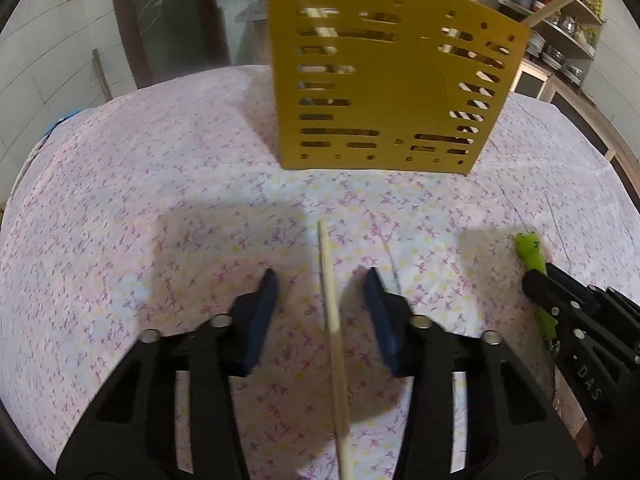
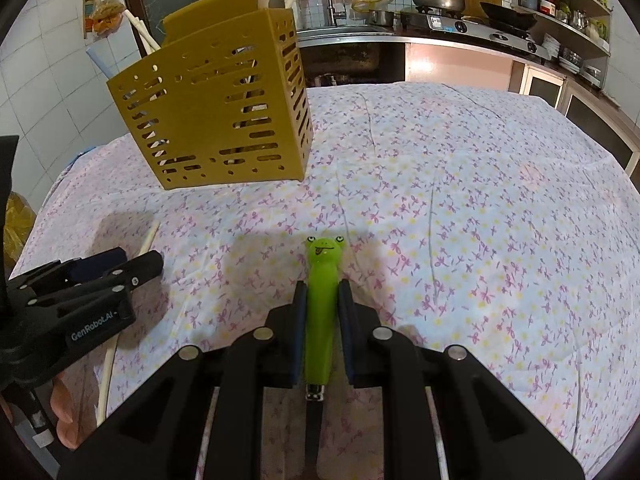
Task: Organize utensils
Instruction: 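Grasp the green frog-handled fork with the right tool while the left tool grasps the chopstick, then lift the fork and chopstick and carry both over the yellow holder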
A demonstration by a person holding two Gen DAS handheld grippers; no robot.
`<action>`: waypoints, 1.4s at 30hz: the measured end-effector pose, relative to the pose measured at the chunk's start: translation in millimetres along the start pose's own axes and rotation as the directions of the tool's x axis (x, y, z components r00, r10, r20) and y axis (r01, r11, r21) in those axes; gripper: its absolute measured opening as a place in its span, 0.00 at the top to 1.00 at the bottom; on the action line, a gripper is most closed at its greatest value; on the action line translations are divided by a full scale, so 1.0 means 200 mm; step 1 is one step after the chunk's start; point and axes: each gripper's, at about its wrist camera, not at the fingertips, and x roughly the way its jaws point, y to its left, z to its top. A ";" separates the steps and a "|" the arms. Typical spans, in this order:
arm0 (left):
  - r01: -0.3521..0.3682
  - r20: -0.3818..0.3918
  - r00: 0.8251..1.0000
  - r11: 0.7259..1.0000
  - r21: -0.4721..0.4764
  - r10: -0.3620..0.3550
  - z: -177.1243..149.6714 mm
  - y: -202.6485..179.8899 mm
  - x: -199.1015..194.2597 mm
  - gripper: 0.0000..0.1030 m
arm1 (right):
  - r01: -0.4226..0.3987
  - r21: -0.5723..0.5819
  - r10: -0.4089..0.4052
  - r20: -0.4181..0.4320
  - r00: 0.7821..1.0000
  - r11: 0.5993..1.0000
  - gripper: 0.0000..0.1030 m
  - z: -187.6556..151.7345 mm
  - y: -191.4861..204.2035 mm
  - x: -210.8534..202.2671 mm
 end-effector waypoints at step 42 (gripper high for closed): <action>0.039 0.342 0.939 0.999 -0.017 -0.030 -0.09 0.15 -0.52 0.91 | 0.020 -0.079 0.019 0.470 0.882 0.997 0.85 -0.06 0.16 -0.52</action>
